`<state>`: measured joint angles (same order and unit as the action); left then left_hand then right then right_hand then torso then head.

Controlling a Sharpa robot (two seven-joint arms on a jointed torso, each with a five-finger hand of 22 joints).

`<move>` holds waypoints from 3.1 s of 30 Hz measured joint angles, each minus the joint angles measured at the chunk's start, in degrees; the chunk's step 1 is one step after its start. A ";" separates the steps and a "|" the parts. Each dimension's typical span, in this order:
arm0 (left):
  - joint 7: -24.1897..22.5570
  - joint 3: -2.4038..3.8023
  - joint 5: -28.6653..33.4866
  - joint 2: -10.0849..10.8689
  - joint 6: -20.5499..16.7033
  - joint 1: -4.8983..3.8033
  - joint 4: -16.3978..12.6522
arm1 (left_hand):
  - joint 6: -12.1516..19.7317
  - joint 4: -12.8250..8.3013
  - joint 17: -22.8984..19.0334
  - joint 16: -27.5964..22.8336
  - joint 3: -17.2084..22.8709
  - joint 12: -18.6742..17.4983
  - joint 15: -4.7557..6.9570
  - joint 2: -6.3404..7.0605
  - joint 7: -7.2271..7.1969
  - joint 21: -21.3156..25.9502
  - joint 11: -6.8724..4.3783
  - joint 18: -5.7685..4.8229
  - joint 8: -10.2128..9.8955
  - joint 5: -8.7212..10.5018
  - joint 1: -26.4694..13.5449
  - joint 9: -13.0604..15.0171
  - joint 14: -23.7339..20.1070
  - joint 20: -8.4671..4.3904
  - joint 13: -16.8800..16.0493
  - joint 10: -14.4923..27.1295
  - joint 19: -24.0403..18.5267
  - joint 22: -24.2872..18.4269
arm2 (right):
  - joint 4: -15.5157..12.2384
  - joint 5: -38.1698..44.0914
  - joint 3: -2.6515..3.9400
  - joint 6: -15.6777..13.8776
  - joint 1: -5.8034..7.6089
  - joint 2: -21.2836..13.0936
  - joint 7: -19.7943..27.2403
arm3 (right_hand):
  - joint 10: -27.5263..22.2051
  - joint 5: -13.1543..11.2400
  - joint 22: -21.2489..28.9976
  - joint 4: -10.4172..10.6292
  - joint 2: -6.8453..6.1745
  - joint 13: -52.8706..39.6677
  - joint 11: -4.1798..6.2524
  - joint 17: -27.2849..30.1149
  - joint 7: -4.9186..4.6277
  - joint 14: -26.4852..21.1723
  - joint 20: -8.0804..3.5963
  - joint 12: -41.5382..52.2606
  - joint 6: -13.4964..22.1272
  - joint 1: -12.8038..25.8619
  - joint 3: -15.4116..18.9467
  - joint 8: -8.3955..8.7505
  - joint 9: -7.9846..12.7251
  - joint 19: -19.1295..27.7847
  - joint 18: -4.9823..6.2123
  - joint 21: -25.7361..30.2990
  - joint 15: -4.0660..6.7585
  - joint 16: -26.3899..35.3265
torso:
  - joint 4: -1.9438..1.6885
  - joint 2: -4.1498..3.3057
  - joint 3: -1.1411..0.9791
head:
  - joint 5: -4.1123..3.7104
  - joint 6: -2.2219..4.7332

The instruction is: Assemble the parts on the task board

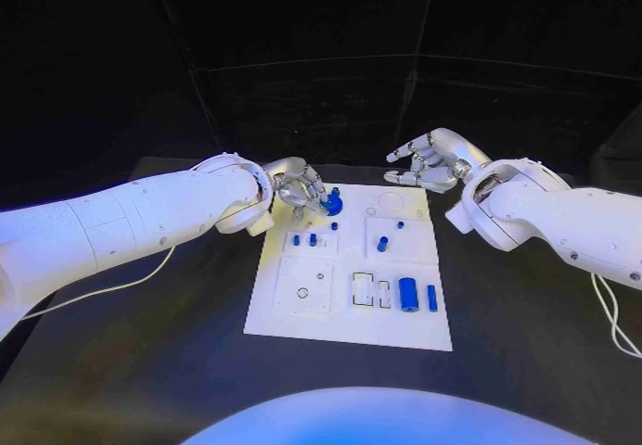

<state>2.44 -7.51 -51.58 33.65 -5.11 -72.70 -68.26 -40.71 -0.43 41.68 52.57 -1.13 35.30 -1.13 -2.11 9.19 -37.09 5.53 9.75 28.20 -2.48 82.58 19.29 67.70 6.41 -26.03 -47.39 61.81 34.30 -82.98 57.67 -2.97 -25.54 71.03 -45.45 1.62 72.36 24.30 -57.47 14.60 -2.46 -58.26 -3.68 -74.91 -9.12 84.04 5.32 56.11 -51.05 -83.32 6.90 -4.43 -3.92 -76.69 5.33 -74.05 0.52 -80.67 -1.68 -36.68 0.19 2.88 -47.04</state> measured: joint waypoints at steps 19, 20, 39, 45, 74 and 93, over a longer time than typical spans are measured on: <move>-4.95 -4.14 -12.00 -6.79 -2.03 0.46 6.56 | -10.09 -4.04 21.06 20.68 2.46 -10.13 1.11 2.55 -0.91 -10.49 -0.62 -0.01 -10.31 -0.39 -1.20 -10.08 14.62 -0.65 13.10 -4.32 13.16 8.28 | 0.17 -0.01 0.00 0.08 0.00 0.39 0.00 | 0.00 0.00 -0.01 0.00 0.00 0.00 0.00 0.00 0.00 0.00 0.00 0.00 0.00 0.00 0.00 0.00 0.00 0.00 0.00 0.00 0.00 0.00 | 0.18 -0.15 -0.07 | -0.57 0.72; -4.94 -4.17 -12.43 -7.04 -1.99 0.46 6.83 | -10.21 -4.09 21.65 21.30 2.51 -10.24 1.02 2.70 -1.03 -11.52 -0.62 -0.01 -10.45 -0.39 -1.51 -10.25 14.70 -0.72 13.37 -4.32 13.51 9.34 | 0.16 -0.01 0.00 0.09 0.00 0.41 0.00 | 0.00 0.00 -0.01 0.00 0.00 0.00 0.00 0.00 0.00 0.00 0.00 0.00 0.00 0.00 0.00 0.00 0.00 0.00 0.00 0.00 0.00 0.00 | 0.17 -0.14 -0.07 | -0.58 0.72; -1.84 -4.29 -16.73 -9.77 0.38 0.74 9.55 | -13.22 -6.34 21.87 22.43 4.29 -12.01 1.42 1.02 -1.40 -19.72 -0.92 -1.80 -11.83 -0.39 -1.13 -11.97 15.75 -1.03 16.51 -7.09 16.49 18.05 | 0.10 -0.02 0.00 0.15 0.00 0.52 0.04 | 0.00 0.00 -0.01 0.00 0.00 0.00 0.00 -0.04 0.00 0.00 0.00 0.00 0.00 0.00 0.00 0.00 0.00 0.00 0.00 0.00 0.00 0.00 | 0.02 -0.08 -0.07 | -0.86 0.64; -0.71 -4.25 -17.41 -10.07 1.57 0.76 9.80 | -14.09 -6.78 21.55 22.43 5.06 -12.72 1.46 0.70 -1.40 -20.43 -0.98 -1.80 -12.49 -0.39 -1.44 -12.52 15.78 -1.03 17.51 -8.12 16.49 18.83 | 0.10 -0.03 0.00 0.17 0.00 0.58 0.04 | 0.00 0.00 -0.02 0.00 0.00 0.00 0.00 -0.04 0.00 0.00 0.00 0.00 0.00 0.00 0.00 0.00 0.00 0.00 0.00 0.00 0.00 0.00 | -0.05 -0.08 -0.05 | -0.93 0.50; -0.07 -4.05 -18.33 -11.12 1.71 0.89 10.28 | -14.06 -8.18 20.80 22.64 6.47 -14.77 1.41 1.22 -1.00 -22.39 -0.52 -1.78 -15.12 -0.39 -3.13 -14.47 16.15 -0.82 19.98 -9.55 16.69 21.13 | 0.22 -0.16 0.00 0.22 0.00 0.91 0.09 | 0.00 0.00 -0.02 0.00 0.00 -0.01 0.00 -0.02 0.00 0.00 0.00 0.00 0.00 0.00 0.00 0.00 0.00 0.00 0.00 0.00 0.00 0.00 | -0.07 -0.11 -0.07 | -0.91 0.56; 0.29 -4.01 -18.39 -11.35 2.13 0.88 10.53 | -17.09 -9.51 20.54 22.88 9.77 -15.33 1.44 -1.22 -1.71 -22.84 -1.65 -1.77 -15.27 -0.39 -2.84 -14.74 16.17 -1.01 21.04 -12.74 16.87 21.76 | 0.47 -0.18 0.00 0.54 0.00 1.06 0.04 | 0.00 0.00 -0.02 0.00 0.00 -0.01 0.00 -0.01 0.00 0.00 0.00 0.00 0.00 0.00 0.00 -0.21 0.00 0.00 0.00 0.00 0.00 0.00 | -0.19 -0.04 -0.08 | -1.15 0.35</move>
<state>2.73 -11.52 -69.97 22.31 -2.98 -71.82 -57.72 -57.80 -9.94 62.23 75.45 8.64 19.97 0.31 -3.33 7.48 -59.93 3.87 7.98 12.93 -2.87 79.74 4.55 83.87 5.40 -4.99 -60.12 78.68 56.05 -82.51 57.49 -2.97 -25.00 71.03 -44.39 1.67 72.36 24.30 -57.49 14.60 -2.46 -58.27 -3.68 -74.92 -9.12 84.05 5.32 56.11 -51.06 -83.32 6.90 -4.64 -3.92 -76.69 5.33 -74.05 0.52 -80.67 -1.87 -36.73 0.12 1.74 -46.69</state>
